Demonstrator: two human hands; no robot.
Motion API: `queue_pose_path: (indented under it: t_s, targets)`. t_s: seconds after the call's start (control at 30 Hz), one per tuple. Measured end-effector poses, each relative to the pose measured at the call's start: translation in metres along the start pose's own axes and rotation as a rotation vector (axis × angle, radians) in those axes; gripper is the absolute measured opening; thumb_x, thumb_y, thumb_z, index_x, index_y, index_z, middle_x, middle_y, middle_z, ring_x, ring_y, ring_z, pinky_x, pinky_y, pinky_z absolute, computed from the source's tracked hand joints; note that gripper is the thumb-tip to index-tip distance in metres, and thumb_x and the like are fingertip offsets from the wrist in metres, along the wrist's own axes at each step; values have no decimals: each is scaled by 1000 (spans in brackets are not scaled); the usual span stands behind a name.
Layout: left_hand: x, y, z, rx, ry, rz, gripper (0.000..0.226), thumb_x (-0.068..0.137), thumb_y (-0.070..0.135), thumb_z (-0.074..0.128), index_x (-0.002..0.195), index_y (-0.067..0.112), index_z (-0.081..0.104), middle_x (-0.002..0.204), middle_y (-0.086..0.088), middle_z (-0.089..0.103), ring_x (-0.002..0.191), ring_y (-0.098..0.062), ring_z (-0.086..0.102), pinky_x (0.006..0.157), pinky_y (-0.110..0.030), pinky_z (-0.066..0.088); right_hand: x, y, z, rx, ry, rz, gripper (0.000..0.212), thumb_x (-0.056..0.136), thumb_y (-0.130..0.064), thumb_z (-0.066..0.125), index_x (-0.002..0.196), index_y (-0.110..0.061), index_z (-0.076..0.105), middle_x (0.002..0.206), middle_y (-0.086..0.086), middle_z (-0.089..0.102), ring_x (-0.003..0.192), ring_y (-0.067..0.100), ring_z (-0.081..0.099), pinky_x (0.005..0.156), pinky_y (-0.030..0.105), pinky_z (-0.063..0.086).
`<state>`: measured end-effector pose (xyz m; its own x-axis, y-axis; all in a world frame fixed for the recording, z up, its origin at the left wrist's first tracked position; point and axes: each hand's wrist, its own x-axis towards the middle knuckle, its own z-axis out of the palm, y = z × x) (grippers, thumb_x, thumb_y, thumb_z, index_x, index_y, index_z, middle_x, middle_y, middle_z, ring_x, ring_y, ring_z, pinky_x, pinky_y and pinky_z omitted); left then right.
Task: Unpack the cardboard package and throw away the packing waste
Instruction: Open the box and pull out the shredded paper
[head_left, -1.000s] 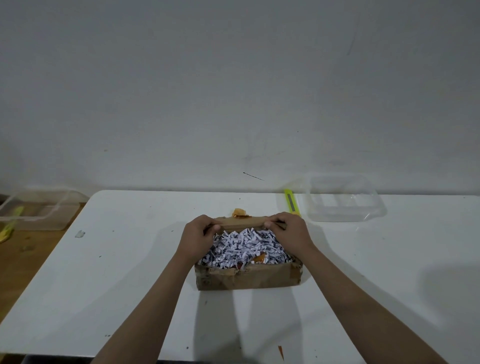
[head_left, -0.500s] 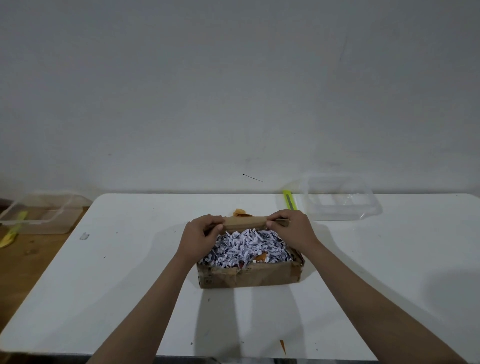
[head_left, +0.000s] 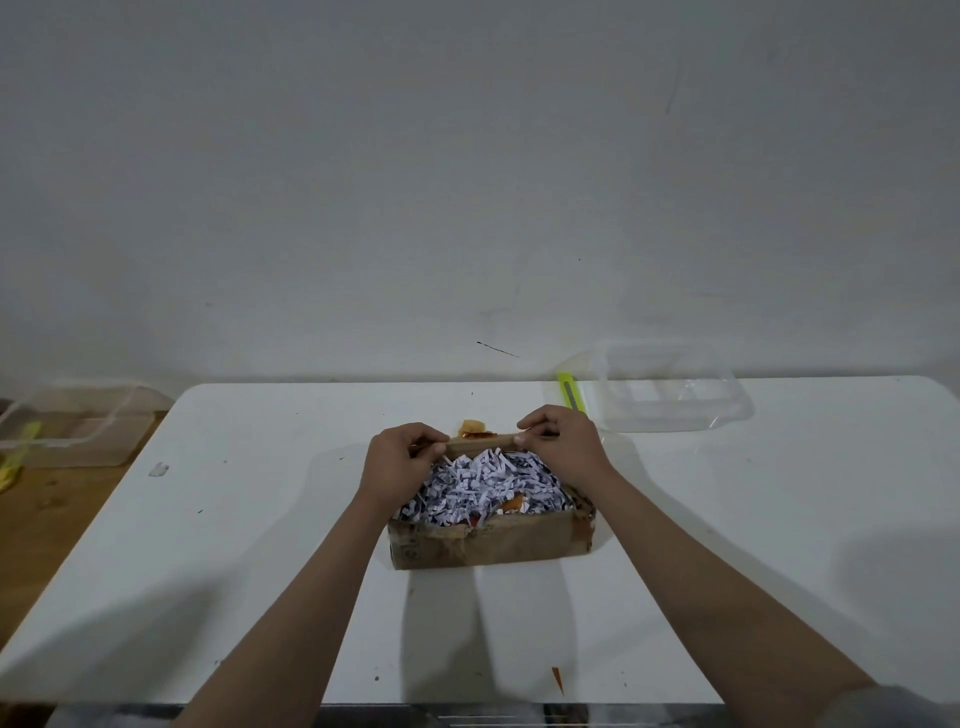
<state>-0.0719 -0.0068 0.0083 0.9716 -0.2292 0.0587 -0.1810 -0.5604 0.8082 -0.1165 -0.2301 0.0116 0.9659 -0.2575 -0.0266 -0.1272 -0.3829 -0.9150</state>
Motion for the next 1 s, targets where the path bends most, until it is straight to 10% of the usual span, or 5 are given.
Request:
queue_pose_path:
  t_s: [0.53,0.73,0.87,1.0]
  targets:
    - [-7,10,-6,-25,-20,12,13,86,9,66,93,18,73,87,1,71,76,-11,66,61,-8,47,-5,-7,-2,-57,-16,-57,10,79,-10,74,85,-15,68,80,1,70,80,9,64,63,2,43]
    - [-20,21,-12,110,59,173,21,81,13,71,101,16,72,114,-1,64,108,-15,54,94,-26,40,-19,-21,-12,-117,-25,-99,14,79,-13,74,92,-14,72,92,-7,67,85,3,60,65,-2,41]
    - [-36,35,-22,110,20,249,20,80,14,72,99,19,70,97,4,63,90,-8,57,76,-7,39,-36,-29,-22,-189,-15,-124,15,78,-20,76,93,-20,71,101,-5,67,94,8,59,78,16,47]
    - [-47,32,-29,180,-92,204,24,79,23,74,103,20,68,97,6,60,89,-9,56,77,-18,43,-52,-35,-27,-353,-99,-150,24,78,-22,76,100,-17,68,99,-2,62,94,14,58,83,27,48]
